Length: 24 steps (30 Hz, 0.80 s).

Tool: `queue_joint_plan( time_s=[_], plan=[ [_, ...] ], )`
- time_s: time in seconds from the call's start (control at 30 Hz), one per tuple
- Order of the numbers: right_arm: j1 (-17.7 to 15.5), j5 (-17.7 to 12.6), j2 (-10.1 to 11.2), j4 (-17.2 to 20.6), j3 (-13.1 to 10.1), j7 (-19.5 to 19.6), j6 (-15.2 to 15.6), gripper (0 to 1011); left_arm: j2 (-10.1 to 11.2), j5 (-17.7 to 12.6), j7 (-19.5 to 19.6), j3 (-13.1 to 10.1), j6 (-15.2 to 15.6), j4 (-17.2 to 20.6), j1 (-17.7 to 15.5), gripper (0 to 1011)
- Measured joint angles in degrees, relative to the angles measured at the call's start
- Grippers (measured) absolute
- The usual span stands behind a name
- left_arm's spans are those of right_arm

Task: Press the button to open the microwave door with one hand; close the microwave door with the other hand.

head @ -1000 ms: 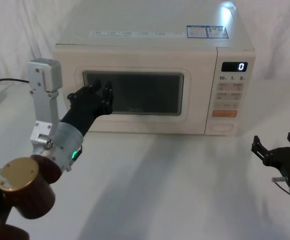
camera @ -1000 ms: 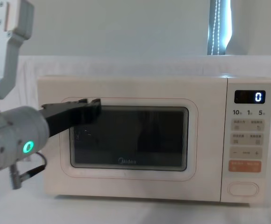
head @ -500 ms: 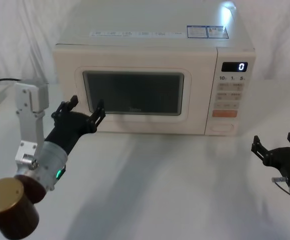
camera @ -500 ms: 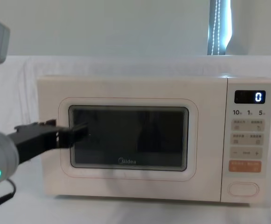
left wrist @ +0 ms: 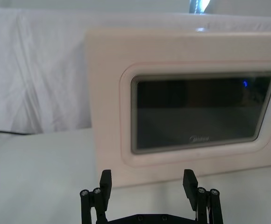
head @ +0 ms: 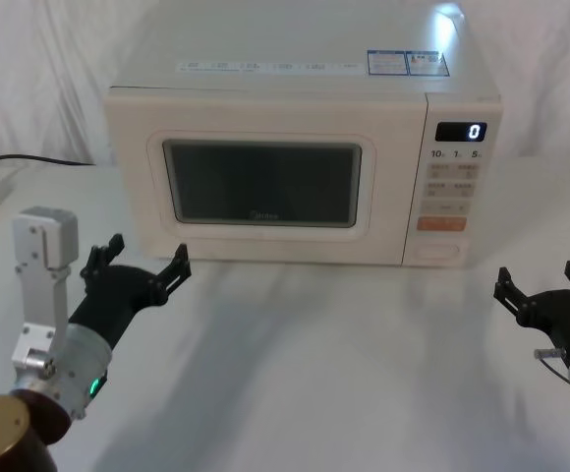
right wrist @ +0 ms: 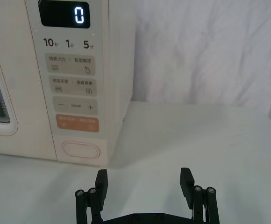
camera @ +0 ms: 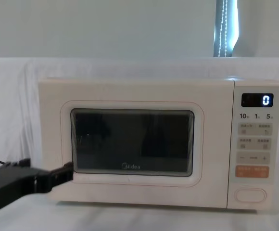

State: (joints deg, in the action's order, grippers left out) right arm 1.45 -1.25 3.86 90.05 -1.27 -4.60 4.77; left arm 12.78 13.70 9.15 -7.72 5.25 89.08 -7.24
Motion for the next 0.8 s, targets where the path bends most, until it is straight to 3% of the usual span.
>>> queue_joint_plan(
  time_s=[0.5,0.8],
  plan=[
    [0.0,0.0,0.0,0.0,0.0,0.0,0.0,1002,-0.9,0.8,0.0,2.9,-2.1,-1.4,2.5,1001],
    [0.0,0.0,0.0,0.0,0.0,0.0,0.0,1002,-0.9,0.7,0.0,3.3,-2.6,-1.8,2.8,1001]
  ],
)
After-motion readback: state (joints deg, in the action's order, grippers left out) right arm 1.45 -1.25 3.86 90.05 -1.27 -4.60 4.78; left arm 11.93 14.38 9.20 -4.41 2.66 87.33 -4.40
